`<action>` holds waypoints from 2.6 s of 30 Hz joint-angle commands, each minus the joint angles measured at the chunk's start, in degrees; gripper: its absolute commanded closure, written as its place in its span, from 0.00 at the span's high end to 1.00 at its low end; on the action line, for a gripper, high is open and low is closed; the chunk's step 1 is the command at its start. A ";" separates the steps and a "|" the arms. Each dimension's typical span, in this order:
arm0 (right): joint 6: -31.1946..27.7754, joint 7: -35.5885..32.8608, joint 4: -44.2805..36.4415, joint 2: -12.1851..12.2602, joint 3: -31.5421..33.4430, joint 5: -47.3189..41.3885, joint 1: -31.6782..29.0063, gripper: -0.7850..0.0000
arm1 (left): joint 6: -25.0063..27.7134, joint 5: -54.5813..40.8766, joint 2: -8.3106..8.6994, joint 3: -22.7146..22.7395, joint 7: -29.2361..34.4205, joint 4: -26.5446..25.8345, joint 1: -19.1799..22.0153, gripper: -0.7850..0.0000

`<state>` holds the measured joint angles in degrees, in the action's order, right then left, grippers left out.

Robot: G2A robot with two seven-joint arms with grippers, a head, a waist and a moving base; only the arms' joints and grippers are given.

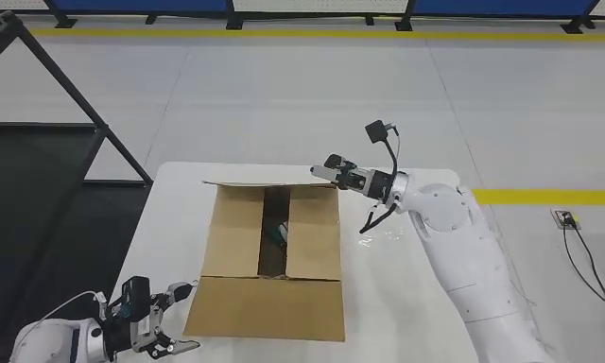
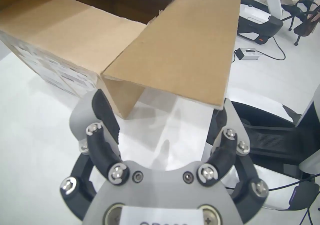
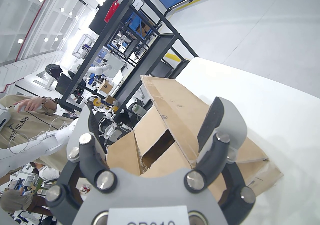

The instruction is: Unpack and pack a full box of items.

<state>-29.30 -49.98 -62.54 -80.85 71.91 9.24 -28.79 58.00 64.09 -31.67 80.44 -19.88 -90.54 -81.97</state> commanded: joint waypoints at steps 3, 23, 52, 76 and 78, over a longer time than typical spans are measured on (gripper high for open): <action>0.67 -0.19 -0.87 0.29 -0.14 -0.26 -0.44 1.00 | -1.32 -0.92 -0.54 -0.46 -1.01 0.92 1.24 1.00; 13.09 -6.64 -10.23 1.77 -3.23 1.17 -2.98 1.00 | -23.39 -12.25 -4.59 -2.56 1.85 -5.79 5.26 1.00; 35.97 -7.68 -12.27 1.69 -4.63 -10.70 -3.82 1.00 | -38.67 -20.37 -10.31 -8.88 14.87 -2.30 19.09 1.00; 39.84 -5.36 -16.11 2.65 -3.65 -18.46 -7.71 1.00 | -41.94 -14.67 -14.31 -13.43 17.70 2.14 25.48 1.00; 40.97 -6.22 -16.01 2.76 -4.15 -18.15 -7.57 1.00 | -41.92 -14.57 -14.56 -13.43 17.79 2.62 25.81 1.00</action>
<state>11.15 -55.72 -78.61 -78.13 68.00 -9.04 -36.46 16.13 49.48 -46.12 66.99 -2.13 -88.16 -56.30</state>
